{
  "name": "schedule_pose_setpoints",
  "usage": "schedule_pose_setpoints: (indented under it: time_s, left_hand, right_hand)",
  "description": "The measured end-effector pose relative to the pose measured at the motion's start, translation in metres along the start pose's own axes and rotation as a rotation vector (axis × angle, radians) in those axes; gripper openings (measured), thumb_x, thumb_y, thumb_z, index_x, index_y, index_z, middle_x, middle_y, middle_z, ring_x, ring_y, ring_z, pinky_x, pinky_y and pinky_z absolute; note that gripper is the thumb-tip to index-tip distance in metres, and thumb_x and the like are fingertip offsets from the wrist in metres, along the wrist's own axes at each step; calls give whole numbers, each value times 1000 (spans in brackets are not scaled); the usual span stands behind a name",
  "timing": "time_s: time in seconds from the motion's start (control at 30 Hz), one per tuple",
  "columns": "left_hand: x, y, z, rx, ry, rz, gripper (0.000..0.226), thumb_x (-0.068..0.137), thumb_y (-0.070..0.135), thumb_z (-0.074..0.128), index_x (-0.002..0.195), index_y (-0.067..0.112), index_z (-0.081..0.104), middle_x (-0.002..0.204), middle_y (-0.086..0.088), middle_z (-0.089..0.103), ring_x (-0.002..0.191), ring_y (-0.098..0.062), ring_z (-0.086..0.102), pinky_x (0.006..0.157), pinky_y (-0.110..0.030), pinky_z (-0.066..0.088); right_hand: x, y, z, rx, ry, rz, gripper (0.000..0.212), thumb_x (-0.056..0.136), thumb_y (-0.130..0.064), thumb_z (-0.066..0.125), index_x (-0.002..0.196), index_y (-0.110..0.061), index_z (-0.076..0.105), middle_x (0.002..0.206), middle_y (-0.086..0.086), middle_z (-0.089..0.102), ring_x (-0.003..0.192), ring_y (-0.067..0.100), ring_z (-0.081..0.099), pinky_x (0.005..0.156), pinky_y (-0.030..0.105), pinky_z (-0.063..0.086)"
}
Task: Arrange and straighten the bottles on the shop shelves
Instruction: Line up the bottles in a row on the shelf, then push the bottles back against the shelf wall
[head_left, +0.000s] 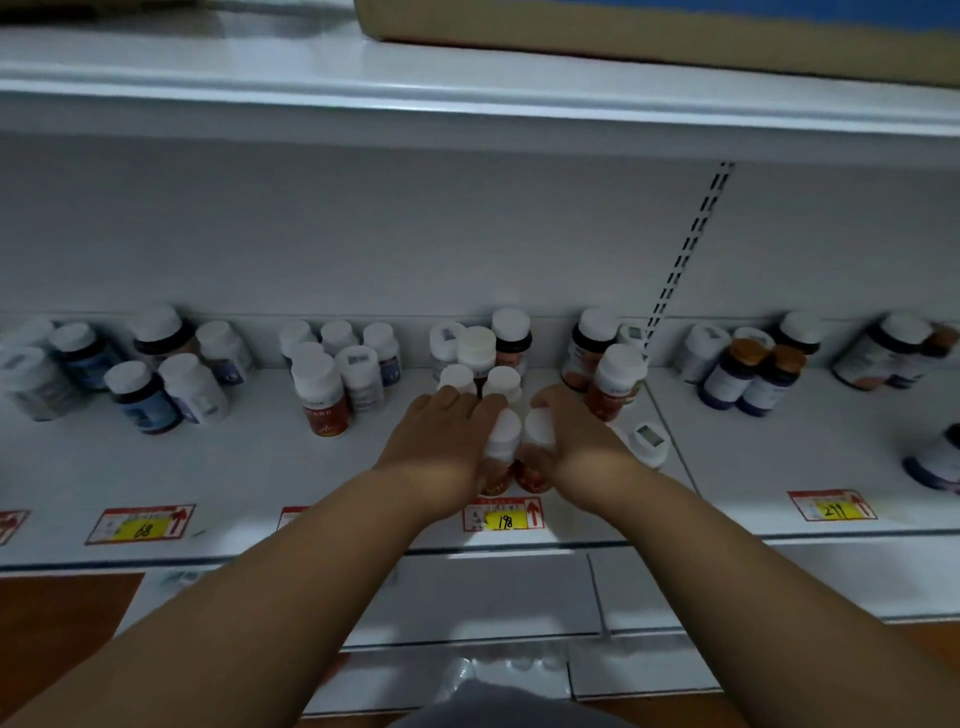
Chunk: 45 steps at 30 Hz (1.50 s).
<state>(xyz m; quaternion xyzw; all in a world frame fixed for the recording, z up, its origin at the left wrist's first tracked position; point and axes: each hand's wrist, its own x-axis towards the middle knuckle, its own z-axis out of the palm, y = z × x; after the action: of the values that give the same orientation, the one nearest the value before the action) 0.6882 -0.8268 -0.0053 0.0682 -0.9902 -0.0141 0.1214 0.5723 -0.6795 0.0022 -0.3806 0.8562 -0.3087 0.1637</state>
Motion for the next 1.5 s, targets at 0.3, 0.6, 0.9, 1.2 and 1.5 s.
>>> schedule_pose_setpoints:
  time_s: [0.3, 0.6, 0.9, 1.2, 1.5]
  left_hand:
    - [17, 26, -17, -20, 100, -5, 67, 79, 56, 60, 129, 12, 52, 115, -8, 58, 105, -30, 52, 87, -40, 39]
    - [89, 128, -13, -179, 179, 16, 59, 83, 54, 49, 129, 18, 51, 118, -4, 57, 110, -26, 48, 92, -38, 38]
    - [156, 216, 28, -207, 156, -140, 59, 91, 52, 47, 141, 22, 38, 135, -2, 46, 124, -24, 36, 101, -31, 23]
    - [170, 259, 47, -229, 72, -228, 58, 91, 52, 49, 139, 22, 39, 132, -2, 47, 120, -24, 39, 98, -33, 29]
    - [175, 273, 41, -397, 61, -196, 75, 82, 73, 39, 141, 27, 34, 134, 4, 44, 123, -17, 37, 101, -29, 30]
  right_hand:
    - [-14, 2, -47, -47, 302, -307, 46, 81, -13, 65, 124, -18, 51, 111, -5, 45, 103, 15, 50, 77, 17, 33]
    - [-22, 93, -129, 19, 501, -297, 19, 85, -4, 62, 103, -11, 62, 94, -5, 54, 86, 0, 45, 76, -1, 31]
    - [26, 222, -210, -458, 258, -238, 9, 85, -11, 53, 92, -7, 56, 94, 12, 58, 90, 32, 53, 72, 32, 35]
    - [46, 285, -235, -744, 121, -171, 39, 93, -25, 48, 132, -25, 48, 122, 10, 52, 108, 35, 48, 89, 39, 42]
    - [-15, 266, -249, 101, 267, -137, 18, 95, -40, 50, 87, -24, 55, 80, 7, 59, 73, 22, 58, 68, 42, 49]
